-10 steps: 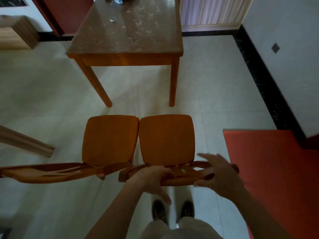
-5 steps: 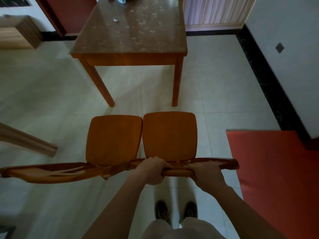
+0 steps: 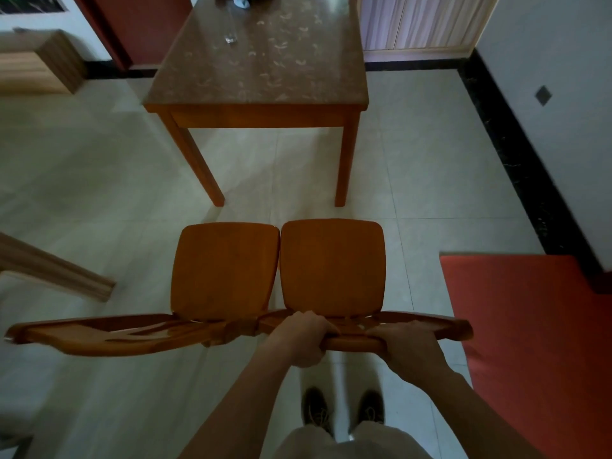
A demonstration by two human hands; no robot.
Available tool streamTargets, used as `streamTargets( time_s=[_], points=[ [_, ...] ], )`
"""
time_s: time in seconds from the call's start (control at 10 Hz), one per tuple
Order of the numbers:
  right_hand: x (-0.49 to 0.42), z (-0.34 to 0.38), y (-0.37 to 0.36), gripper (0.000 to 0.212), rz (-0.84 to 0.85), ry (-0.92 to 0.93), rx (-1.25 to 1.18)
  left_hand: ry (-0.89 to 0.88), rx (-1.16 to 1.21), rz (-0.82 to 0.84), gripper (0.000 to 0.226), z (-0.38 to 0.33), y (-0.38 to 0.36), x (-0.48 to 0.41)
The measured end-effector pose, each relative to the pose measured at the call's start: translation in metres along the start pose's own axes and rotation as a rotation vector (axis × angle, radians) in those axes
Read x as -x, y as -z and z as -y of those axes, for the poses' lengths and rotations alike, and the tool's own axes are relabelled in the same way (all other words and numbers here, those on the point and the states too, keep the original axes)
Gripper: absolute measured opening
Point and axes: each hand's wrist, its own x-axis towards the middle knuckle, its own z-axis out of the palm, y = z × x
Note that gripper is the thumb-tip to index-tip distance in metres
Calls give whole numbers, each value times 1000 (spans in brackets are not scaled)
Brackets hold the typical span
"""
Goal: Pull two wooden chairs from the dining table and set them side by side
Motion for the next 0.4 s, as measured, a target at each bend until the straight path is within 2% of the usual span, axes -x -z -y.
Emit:
streamTargets(
  time_s=[0.1, 0.2, 0.3, 0.4],
  points=[
    [-1, 3, 2, 23, -6, 1, -4, -26, -1, -43, 21, 2, -1, 3],
    [-3, 5, 2, 24, 79, -46, 20, -36, -27, -80, 20, 3, 2, 10],
    [-1, 14, 13, 67, 196, -109, -108, -66, 211, -132, 44, 1, 12, 26],
    [4, 32, 40, 83, -28, -127, -587, -195, 624, -515, 47, -11, 35, 59]
  ],
)
